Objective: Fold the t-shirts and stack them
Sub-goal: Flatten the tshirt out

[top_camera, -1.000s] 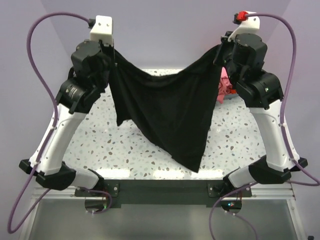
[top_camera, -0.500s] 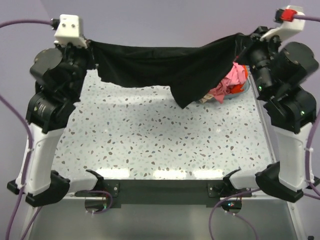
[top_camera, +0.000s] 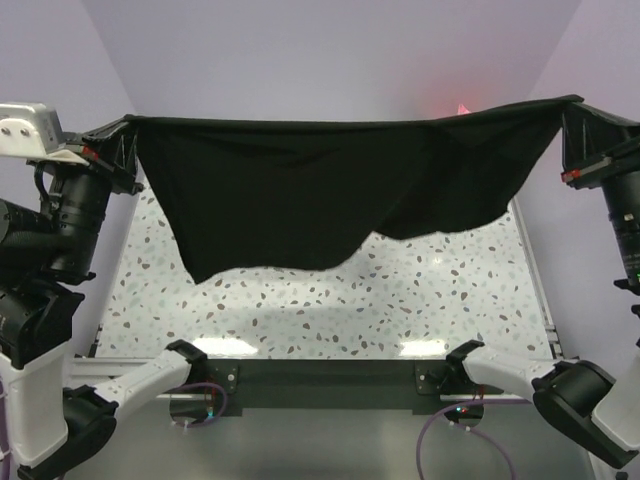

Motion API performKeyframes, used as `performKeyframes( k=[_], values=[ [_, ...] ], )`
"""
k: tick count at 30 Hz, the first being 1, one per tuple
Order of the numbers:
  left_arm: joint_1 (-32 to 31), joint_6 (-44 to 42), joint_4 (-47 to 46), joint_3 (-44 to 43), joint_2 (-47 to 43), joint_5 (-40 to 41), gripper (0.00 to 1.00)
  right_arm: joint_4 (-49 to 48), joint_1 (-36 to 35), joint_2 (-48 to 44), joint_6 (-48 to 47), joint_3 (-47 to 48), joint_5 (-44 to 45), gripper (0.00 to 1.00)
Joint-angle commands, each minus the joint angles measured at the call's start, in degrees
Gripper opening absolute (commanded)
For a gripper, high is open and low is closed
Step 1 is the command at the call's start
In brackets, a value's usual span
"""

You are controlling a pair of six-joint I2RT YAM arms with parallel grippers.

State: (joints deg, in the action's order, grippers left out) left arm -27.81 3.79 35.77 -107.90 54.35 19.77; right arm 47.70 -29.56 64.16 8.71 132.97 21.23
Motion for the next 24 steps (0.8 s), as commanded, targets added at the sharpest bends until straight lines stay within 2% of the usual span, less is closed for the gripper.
performKeyframes(
  k=[1, 6, 11, 15, 18, 20, 21, 22, 23, 24],
  values=[
    [0.22, 2.88, 3.25, 1.55, -0.11, 0.44, 0.00, 1.08, 0.12, 1.23, -1.94, 3.26, -0.58, 0.00],
    [0.22, 5.35, 3.09, 5.76, -1.87, 0.80, 0.00, -2.34, 0.03, 2.63, -2.47, 0.81, -0.23, 0.00],
    [0.22, 8.33, 3.34, 15.51, -2.41, 7.38, 0.00, -6.48, 0.12, 8.33, -2.12, -4.02, -2.07, 0.00],
    [0.30, 10.71, 3.87, 21.75, -0.12, 14.39, 0.00, -11.65, 0.12, 12.72, -0.98, -10.61, -4.62, 0.00],
    [2.23, 11.85, 3.53, 25.01, 3.83, 14.52, 0.00, -16.66, 0.12, 18.25, 1.04, -15.53, -7.43, 0.00],
    [11.60, 11.33, 2.03, 27.38, 8.30, 9.27, 0.00, -20.36, 0.12, 22.74, 2.97, -16.95, -8.75, 0.00],
    [21.56, 10.28, -0.93, 29.74, 12.06, -1.29, 0.00, -21.85, 0.12, 28.42, 3.50, -16.25, -9.36, 0.00],
    [26.27, 10.36, -2.53, 30.54, 14.62, -5.66, 0.00, -22.21, 0.12, 32.48, 4.46, -14.77, -10.50, 0.00],
    [30.06, 10.62, -5.59, 30.73, 17.69, -9.54, 0.00, -22.30, 0.12, 36.61, 4.82, -9.19, -10.95, 0.00],
    [36.01, 10.97, -6.58, 29.25, 24.34, -11.84, 0.00, -20.30, 0.12, 46.48, 5.09, -4.60, -11.39, 0.00]
  ],
)
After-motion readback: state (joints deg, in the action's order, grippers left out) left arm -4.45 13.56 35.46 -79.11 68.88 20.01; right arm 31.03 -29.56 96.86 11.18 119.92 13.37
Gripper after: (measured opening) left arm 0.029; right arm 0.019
